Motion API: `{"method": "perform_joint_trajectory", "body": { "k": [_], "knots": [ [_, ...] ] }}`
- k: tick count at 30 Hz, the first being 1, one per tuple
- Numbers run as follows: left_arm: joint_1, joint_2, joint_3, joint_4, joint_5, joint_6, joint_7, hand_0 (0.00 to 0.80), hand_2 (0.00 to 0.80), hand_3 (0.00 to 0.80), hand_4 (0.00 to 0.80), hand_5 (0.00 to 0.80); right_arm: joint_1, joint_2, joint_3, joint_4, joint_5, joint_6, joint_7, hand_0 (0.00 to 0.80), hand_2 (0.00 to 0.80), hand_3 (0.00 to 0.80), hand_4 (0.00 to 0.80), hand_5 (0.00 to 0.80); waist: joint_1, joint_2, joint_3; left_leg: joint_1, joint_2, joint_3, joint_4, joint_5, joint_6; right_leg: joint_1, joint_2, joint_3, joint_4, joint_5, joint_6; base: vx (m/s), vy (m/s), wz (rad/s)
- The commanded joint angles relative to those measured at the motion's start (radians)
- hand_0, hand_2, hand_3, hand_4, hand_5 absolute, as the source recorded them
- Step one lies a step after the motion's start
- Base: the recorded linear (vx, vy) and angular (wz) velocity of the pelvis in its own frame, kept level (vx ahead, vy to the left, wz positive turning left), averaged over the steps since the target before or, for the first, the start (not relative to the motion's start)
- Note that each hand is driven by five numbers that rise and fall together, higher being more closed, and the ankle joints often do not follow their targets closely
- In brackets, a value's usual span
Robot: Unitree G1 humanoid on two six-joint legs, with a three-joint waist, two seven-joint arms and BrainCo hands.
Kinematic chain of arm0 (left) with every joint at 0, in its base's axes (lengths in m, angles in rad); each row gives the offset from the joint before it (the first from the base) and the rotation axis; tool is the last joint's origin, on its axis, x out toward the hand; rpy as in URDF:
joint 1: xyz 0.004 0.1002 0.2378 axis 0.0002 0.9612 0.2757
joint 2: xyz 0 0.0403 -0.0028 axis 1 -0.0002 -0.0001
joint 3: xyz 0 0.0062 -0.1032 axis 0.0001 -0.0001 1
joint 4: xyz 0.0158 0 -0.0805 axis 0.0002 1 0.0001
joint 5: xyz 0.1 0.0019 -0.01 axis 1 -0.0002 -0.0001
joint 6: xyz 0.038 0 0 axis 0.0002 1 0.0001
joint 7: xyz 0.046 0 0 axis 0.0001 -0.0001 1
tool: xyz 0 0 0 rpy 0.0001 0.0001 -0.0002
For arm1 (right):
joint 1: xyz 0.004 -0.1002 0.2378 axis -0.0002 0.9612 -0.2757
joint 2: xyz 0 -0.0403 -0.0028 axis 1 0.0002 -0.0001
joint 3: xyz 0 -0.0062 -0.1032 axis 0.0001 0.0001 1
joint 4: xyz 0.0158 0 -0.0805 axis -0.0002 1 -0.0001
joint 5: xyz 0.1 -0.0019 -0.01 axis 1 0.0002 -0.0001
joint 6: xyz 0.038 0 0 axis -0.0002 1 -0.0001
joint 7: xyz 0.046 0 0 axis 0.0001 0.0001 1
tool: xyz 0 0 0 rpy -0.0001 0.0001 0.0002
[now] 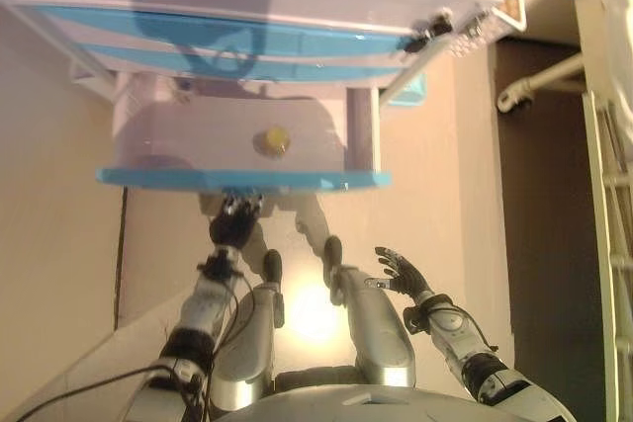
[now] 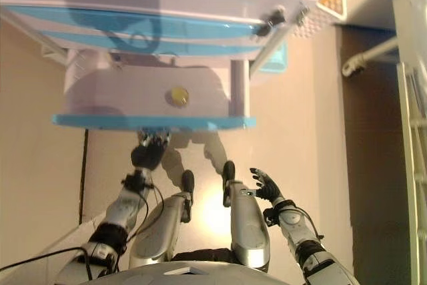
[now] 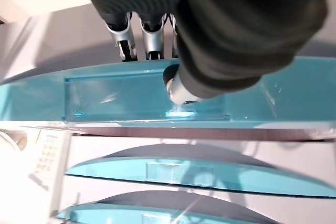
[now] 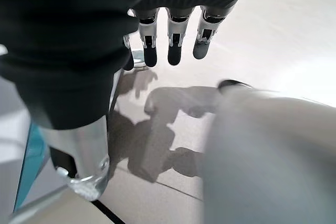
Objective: Open the drawer and pick up the medicine
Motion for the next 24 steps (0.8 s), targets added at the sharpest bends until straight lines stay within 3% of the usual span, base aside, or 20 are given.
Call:
{"method": "perform_joint_trajectory", "body": {
  "k": [1, 2, 3, 6, 9, 12, 14, 17, 20, 21, 24],
  "knots": [
    [0.082, 0.015, 0.056, -0.019, 0.054, 0.168, -0.407, 0.8, 0.8, 0.8, 0.8, 0.8, 0.031, -0.105, -0.082, 0.059, -0.024, -0.008, 0.02, 0.0, 0.0, 0.0, 0.0, 0.0, 0.078, 0.119, -0.157, -0.084, 0.047, -0.01, 0.005, 0.006, -0.028, 0.04, 0.063, -0.053, 0.003, -0.049, -0.034, -0.014, -0.089, 0.86],
    [0.086, 0.016, 0.058, -0.011, 0.05, 0.169, -0.393, 0.8, 0.8, 0.8, 0.8, 0.8, 0.031, -0.107, -0.084, 0.062, -0.026, -0.009, 0.021, 0.0, 0.0, 0.0, 0.0, 0.0, 0.079, 0.12, -0.159, -0.083, 0.047, -0.011, 0.003, 0.007, -0.029, 0.041, 0.063, -0.055, 0.0, -0.048, -0.034, -0.021, -0.101, 0.83],
    [0.142, 0.019, 0.097, 0.114, 0.091, 0.193, -0.338, 0.8, 0.8, 0.8, 0.8, 0.8, 0.025, -0.118, -0.106, 0.092, -0.027, -0.012, 0.026, 0.0, 0.0, 0.0, 0.0, 0.0, 0.094, 0.128, -0.167, -0.065, 0.051, -0.011, -0.01, 0.015, -0.037, 0.069, 0.061, -0.08, -0.02, -0.048, -0.034, -0.022, -0.077, 0.68],
    [0.225, 0.019, 0.185, 0.297, 0.172, 0.191, -0.192, 0.8, 0.8, 0.8, 0.8, 0.8, 0.013, -0.122, -0.147, 0.146, -0.033, 0.0, 0.021, 0.0, 0.0, 0.0, 0.0, 0.0, 0.117, 0.139, -0.196, -0.048, 0.053, -0.02, -0.033, 0.032, -0.048, 0.098, 0.062, -0.112, -0.052, -0.045, -0.034, -0.021, -0.079, 0.28],
    [0.26, 0.027, 0.256, 0.414, 0.214, 0.187, -0.072, 0.8, 0.8, 0.8, 0.8, 0.8, 0.004, -0.121, -0.176, 0.196, -0.046, 0.014, 0.018, 0.0, 0.0, 0.0, 0.0, 0.0, 0.131, 0.149, -0.221, -0.032, 0.05, -0.022, -0.05, 0.038, -0.054, 0.12, 0.061, -0.131, -0.074, -0.045, -0.032, 0.012, -0.015, 0.29],
    [0.254, 0.053, 0.33, 0.558, 0.342, 0.117, -0.023, 0.8, 0.8, 0.8, 0.8, 0.8, -0.004, -0.115, -0.192, 0.251, -0.08, 0.041, 0.004, 0.0, 0.0, 0.0, 0.0, 0.0, 0.138, 0.156, -0.25, -0.012, 0.045, -0.023, -0.069, 0.042, -0.057, 0.141, 0.06, -0.143, -0.094, -0.043, -0.028, 0.046, 0.021, 0.2],
    [0.243, 0.054, 0.342, 0.598, 0.422, 0.018, 0.051, 0.0, 0.0, 0.0, 0.0, 0.0, 0.003, -0.105, -0.201, 0.272, -0.113, 0.063, -0.012, 0.0, 0.0, 0.0, 0.0, 0.0, 0.135, 0.156, -0.269, 0.002, 0.041, -0.025, -0.079, 0.041, -0.057, 0.152, 0.059, -0.147, -0.107, -0.039, -0.024, 0.07, 0.031, 0.08],
    [0.215, 0.046, 0.345, 0.609, 0.494, -0.105, 0.144, 0.0, 0.0, 0.0, 0.0, 0.0, 0.027, -0.086, -0.196, 0.294, -0.185, 0.092, -0.048, 0.0, 0.0, 0.0, 0.0, 0.0, 0.12, 0.148, -0.293, 0.018, 0.036, -0.019, -0.092, 0.037, -0.054, 0.16, 0.061, -0.141, -0.125, -0.033, -0.022, 0.063, 0.042, 0.08],
    [0.181, 0.037, 0.302, 0.594, 0.56, -0.237, 0.265, 0.0, 0.0, 0.0, 0.0, 0.0, 0.052, -0.077, -0.188, 0.299, -0.221, 0.119, -0.128, 0.0, 0.0, 0.0, 0.0, 0.0, 0.099, 0.137, -0.312, 0.035, 0.031, -0.014, -0.103, 0.032, -0.043, 0.165, 0.064, -0.124, -0.14, -0.02, -0.017, 0.079, 0.037, -0.05],
    [0.163, 0.035, 0.267, 0.583, 0.611, -0.28, 0.365, 0.0, 0.0, 0.0, 0.0, 0.0, 0.063, -0.078, -0.192, 0.29, -0.212, 0.124, -0.169, 0.0, 0.0, 0.0, 0.0, 0.0, 0.086, 0.13, -0.323, 0.042, 0.029, -0.013, -0.109, 0.029, -0.036, 0.167, 0.066, -0.111, -0.146, -0.014, -0.013, 0.079, 0.017, -0.11],
    [0.13, 0.035, 0.19, 0.542, 0.748, -0.354, 0.492, 0.0, 0.0, 0.0, 0.0, 0.0, 0.081, -0.088, -0.218, 0.239, -0.153, 0.087, -0.257, 0.0, 0.0, 0.0, 0.0, 0.0, 0.059, 0.114, -0.341, 0.062, 0.026, -0.001, -0.122, 0.022, -0.024, 0.173, 0.072, -0.081, -0.16, 0.002, -0.007, 0.084, 0.014, -0.21]
  ]
}}
